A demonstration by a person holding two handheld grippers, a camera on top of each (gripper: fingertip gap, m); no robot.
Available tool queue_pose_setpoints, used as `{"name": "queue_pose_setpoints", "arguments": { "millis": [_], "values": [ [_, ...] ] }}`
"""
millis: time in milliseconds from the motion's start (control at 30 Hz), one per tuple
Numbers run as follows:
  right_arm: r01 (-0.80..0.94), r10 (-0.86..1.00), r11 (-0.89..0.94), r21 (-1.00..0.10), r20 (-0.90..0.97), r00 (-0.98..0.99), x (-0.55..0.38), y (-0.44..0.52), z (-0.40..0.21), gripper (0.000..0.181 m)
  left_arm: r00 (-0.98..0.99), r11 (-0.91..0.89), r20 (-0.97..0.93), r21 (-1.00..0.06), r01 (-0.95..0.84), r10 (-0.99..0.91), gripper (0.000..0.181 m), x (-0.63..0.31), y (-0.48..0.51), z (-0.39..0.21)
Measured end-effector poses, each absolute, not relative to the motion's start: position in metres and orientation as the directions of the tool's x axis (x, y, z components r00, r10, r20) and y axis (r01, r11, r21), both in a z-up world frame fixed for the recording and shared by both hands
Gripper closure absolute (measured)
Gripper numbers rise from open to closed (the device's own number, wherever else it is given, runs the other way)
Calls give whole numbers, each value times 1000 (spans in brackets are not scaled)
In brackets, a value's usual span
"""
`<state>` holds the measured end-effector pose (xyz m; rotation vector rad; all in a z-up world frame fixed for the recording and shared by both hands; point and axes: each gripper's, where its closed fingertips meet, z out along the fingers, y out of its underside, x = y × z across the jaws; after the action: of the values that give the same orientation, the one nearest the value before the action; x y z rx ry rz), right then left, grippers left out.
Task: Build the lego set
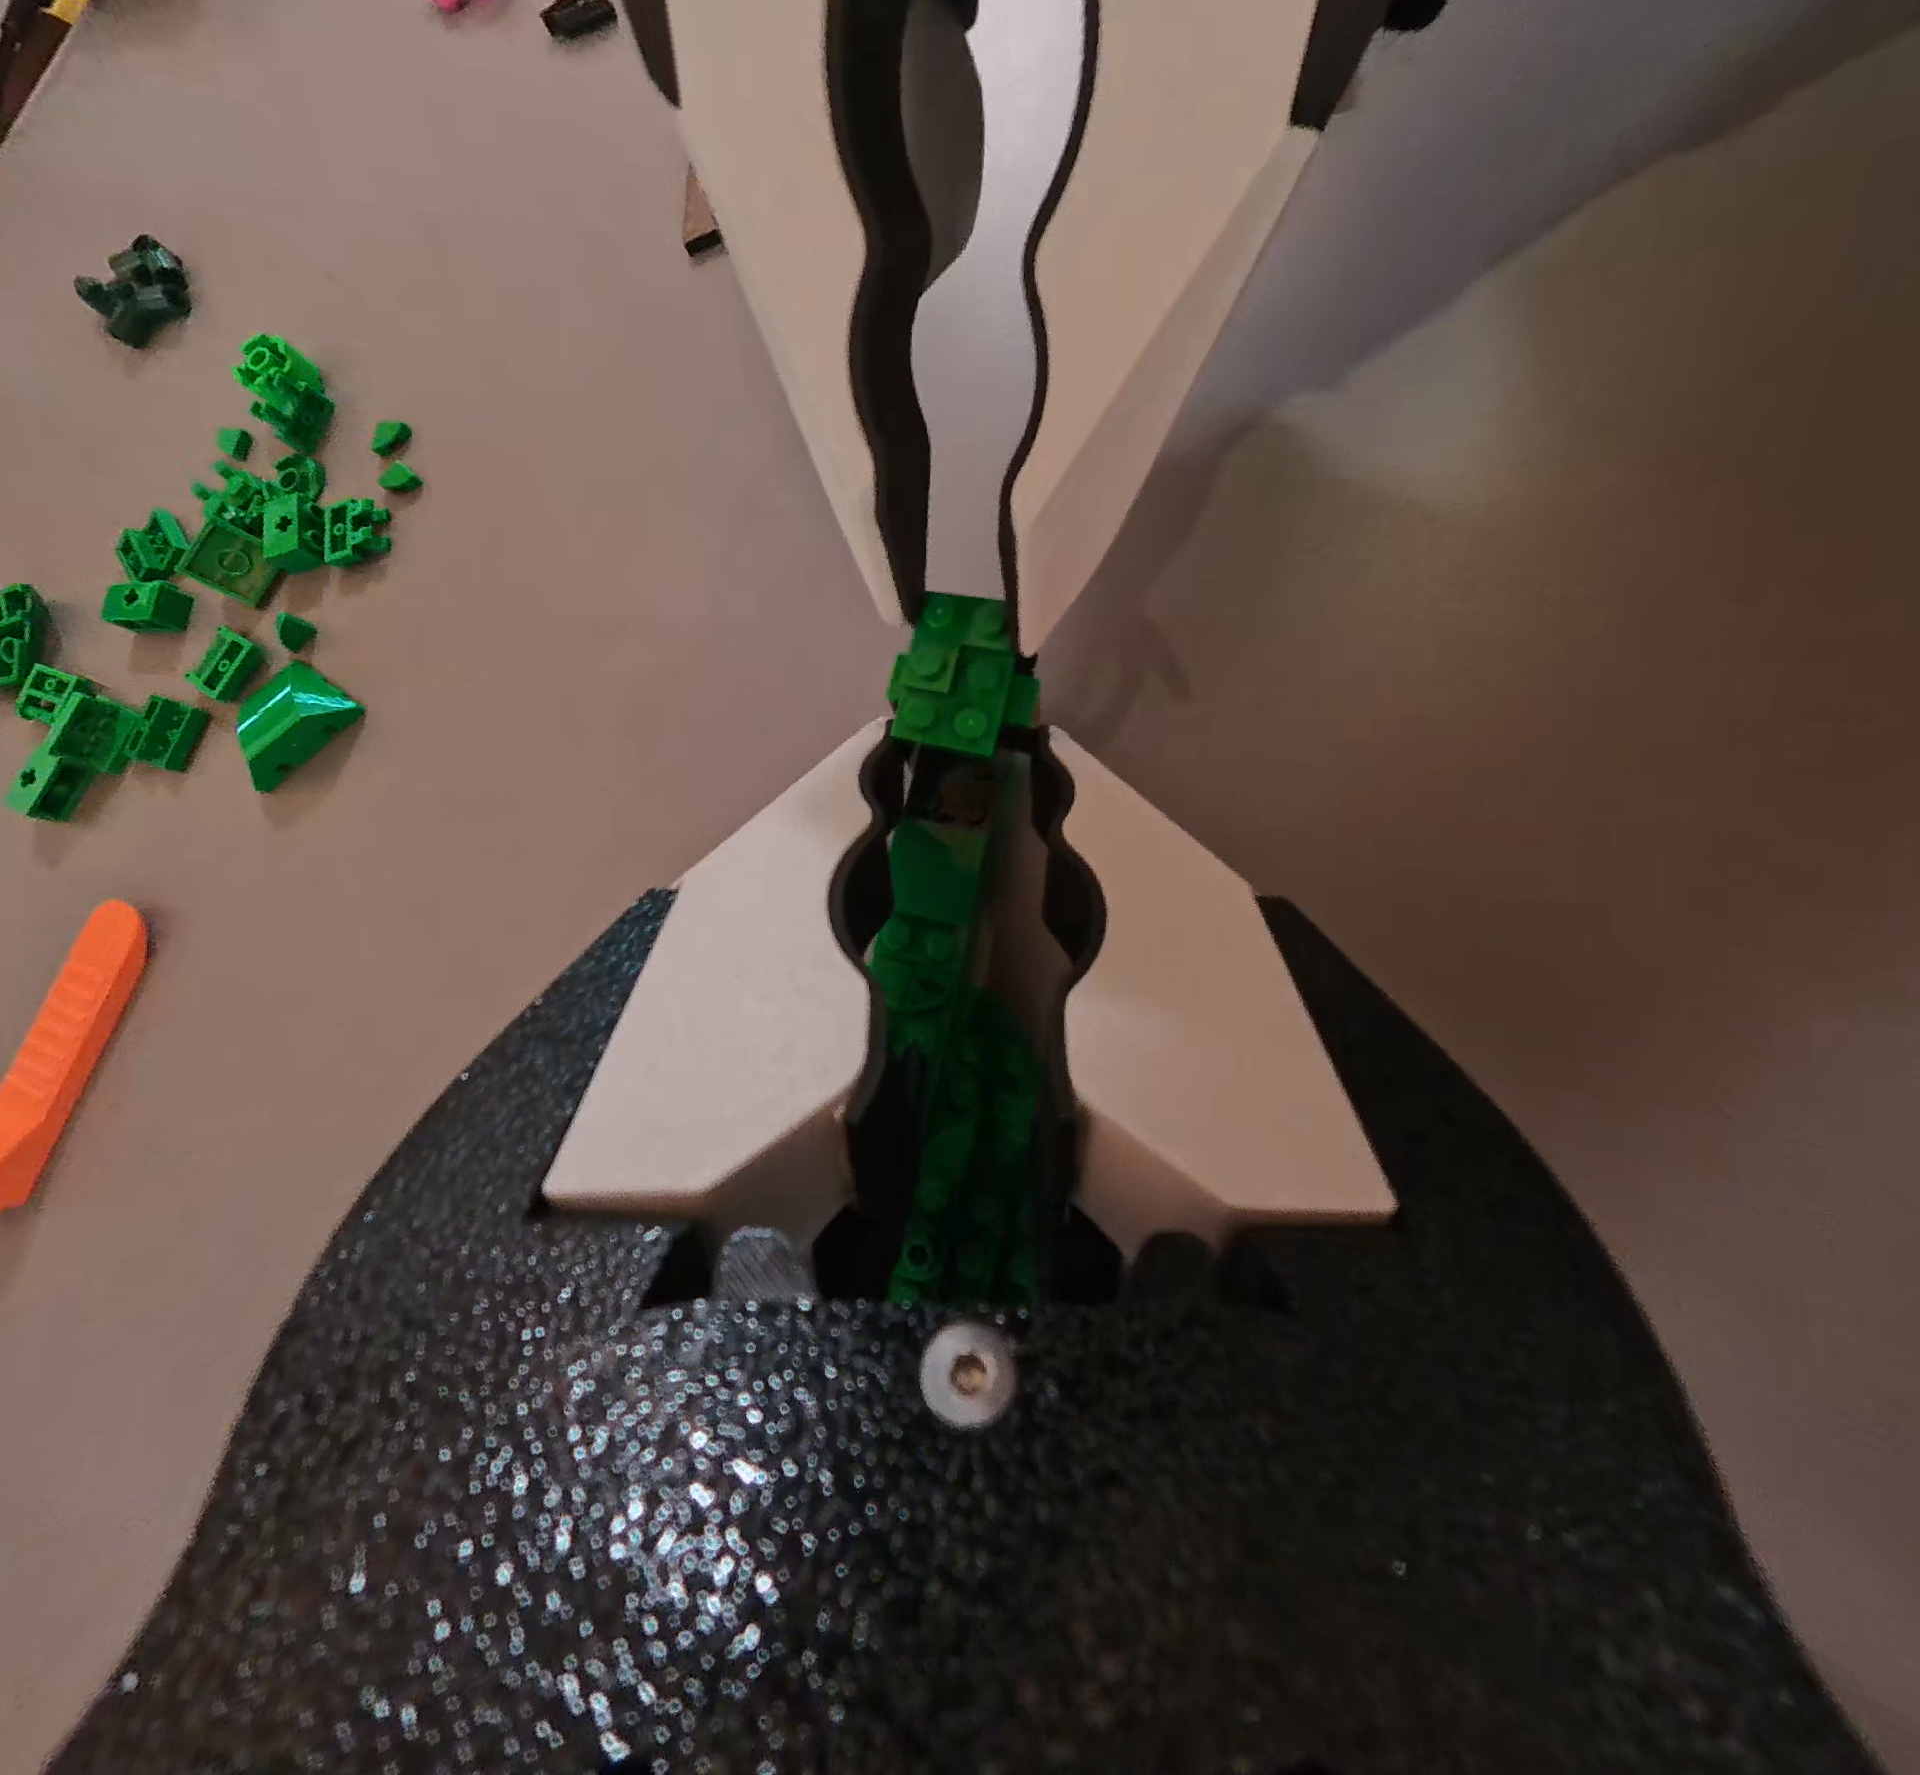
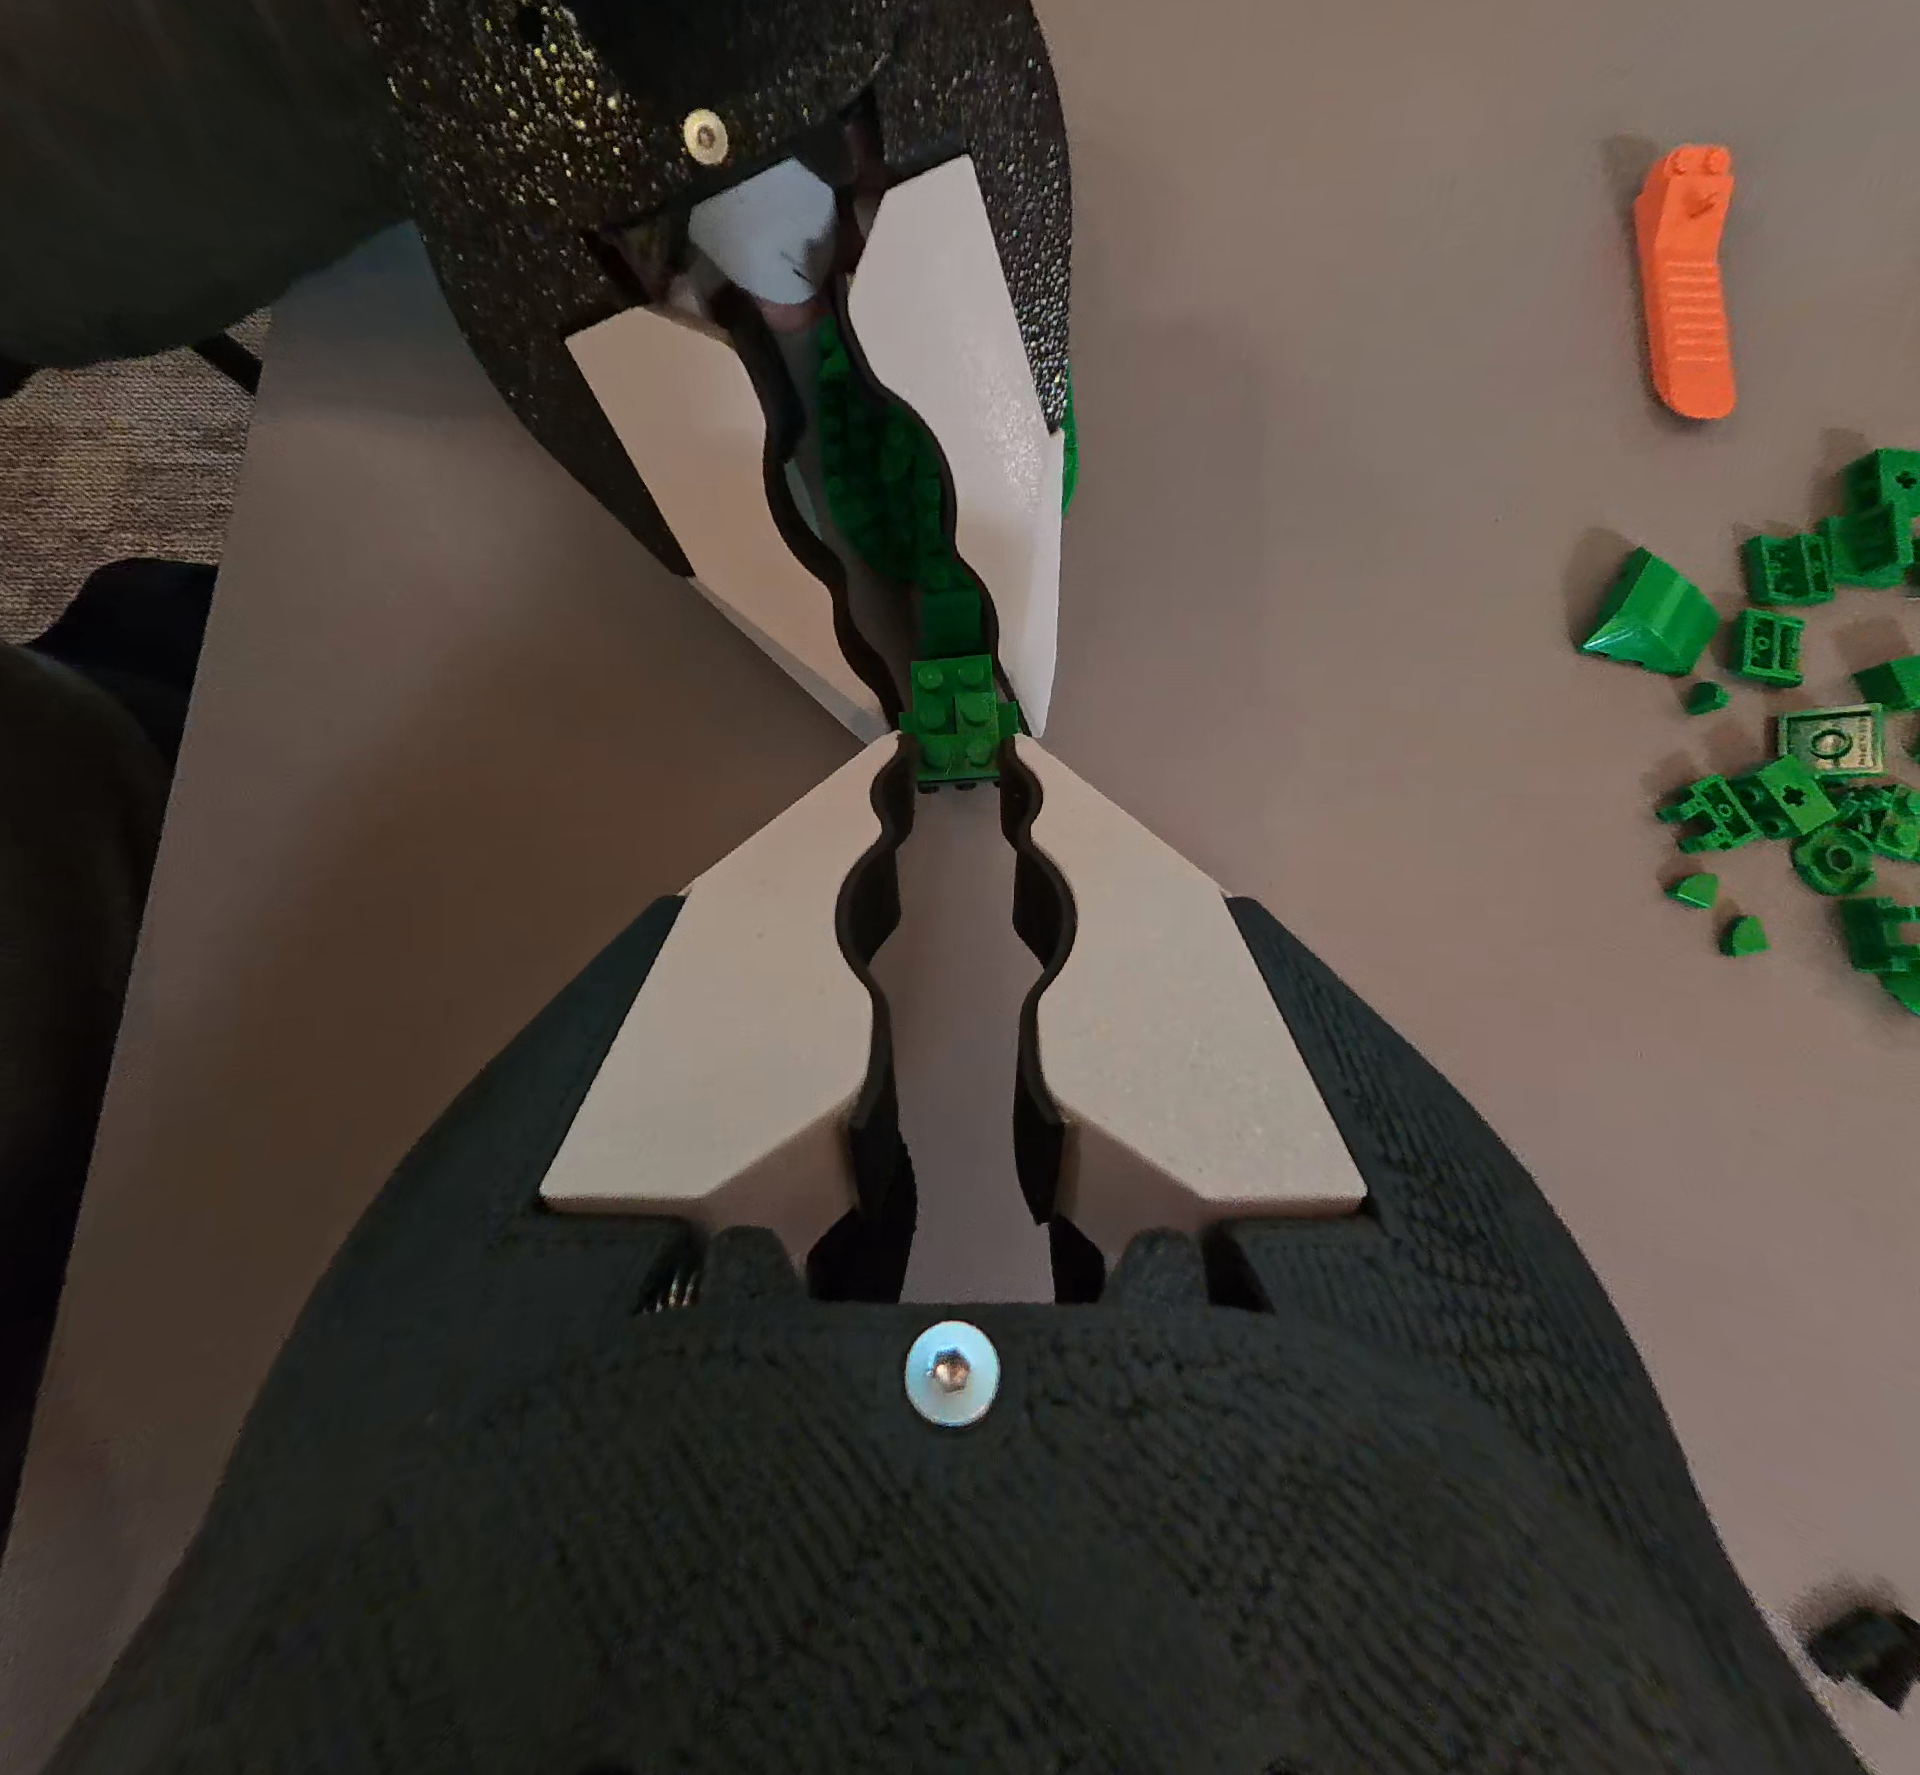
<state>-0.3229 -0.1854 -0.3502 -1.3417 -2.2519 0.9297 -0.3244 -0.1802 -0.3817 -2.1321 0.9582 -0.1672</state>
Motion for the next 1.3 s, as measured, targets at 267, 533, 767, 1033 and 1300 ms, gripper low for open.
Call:
{"name": "queue_pose_setpoints", "arguments": {
  "millis": [267,533,767,1033,1300],
  "values": [
    [641,873,348,-684,-13,-488,-323,-186,-350,166,711,-421,-162,-709,-566,-684,159,-325,-180,-382],
    [524,855,364,-770,52,-516,-323,-188,-328,143,711,-421,-151,-715,-558,-686,159,-324,-180,-382],
    [65,525,827,-558,727,-442,-310,-189,-308,132,708,-412,-94,-756,-508,-700,160,-328,-182,-362],
    [35,264,961,-274,874,-409,-320,-189,-338,120,671,-435,-5,-757,-486,-741,160,-324,-186,-360],
    [-11,178,981,-193,923,-342,-331,-192,-341,135,657,-449,39,-760,-470,-753,160,-319,-188,-358]
  ]
}}
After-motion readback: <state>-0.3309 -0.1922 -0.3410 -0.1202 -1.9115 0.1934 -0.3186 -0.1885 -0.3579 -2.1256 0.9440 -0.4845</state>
